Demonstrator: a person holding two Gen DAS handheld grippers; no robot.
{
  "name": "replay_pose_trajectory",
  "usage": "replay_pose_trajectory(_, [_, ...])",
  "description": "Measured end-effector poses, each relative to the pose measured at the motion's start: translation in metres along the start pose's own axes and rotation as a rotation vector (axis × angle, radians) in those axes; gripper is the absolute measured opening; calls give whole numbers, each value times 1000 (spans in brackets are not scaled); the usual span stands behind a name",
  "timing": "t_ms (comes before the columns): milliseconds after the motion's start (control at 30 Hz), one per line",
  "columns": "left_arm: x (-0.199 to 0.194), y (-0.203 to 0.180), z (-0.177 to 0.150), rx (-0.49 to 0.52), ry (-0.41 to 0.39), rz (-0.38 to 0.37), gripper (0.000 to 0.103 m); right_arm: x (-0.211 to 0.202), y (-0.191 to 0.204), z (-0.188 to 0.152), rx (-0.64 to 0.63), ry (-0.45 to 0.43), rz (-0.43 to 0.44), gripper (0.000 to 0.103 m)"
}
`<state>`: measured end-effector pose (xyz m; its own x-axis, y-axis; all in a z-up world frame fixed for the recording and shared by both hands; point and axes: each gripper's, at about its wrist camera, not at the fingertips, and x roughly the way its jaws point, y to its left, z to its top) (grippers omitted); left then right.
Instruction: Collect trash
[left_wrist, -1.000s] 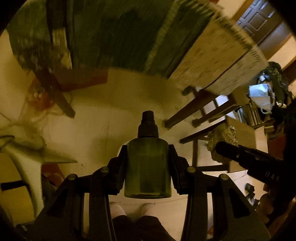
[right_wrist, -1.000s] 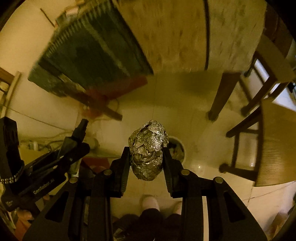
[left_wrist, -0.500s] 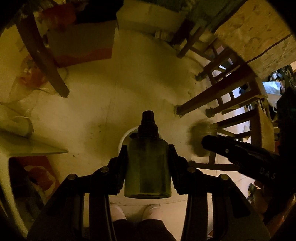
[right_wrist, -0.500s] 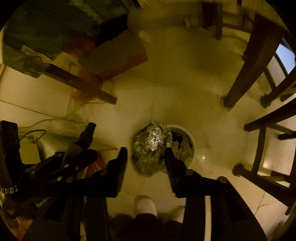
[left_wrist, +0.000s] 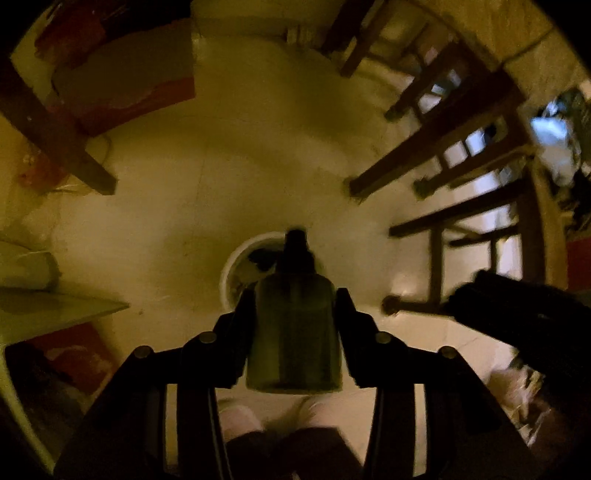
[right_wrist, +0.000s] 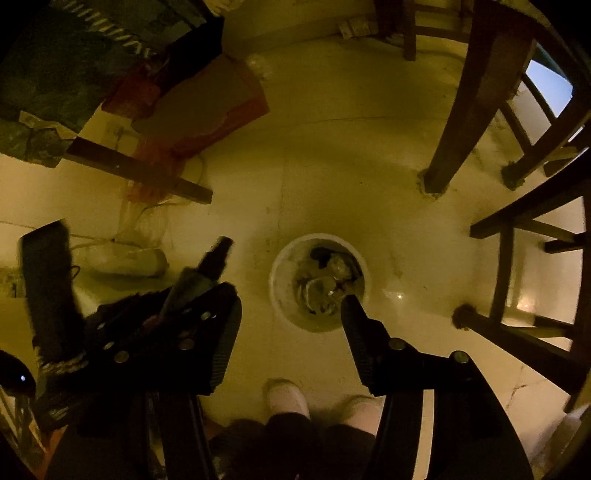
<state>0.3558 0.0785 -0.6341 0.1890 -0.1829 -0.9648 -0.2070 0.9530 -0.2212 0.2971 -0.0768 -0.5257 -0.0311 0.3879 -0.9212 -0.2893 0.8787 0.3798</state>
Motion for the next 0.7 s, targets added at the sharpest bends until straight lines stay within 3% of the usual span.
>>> replay_pose_trajectory(167, [-27, -13, -1, 28, 15, 6, 48, -41, 10, -2, -9, -16, 5, 52])
replay_pose_trajectory(300, [-74, -28, -2, 57, -15, 32, 49, -86, 22, -5, -42, -52, -4, 52])
replay_pose_trajectory(500, [-182, -48, -9, 31, -113, 52, 48, -177, 46, -12, -87, -137, -14, 52])
replay_pose_trajectory(700, [-323, -75, -33, 11, -291, 65, 49, -284, 72, -34, -141, -266, -16, 52])
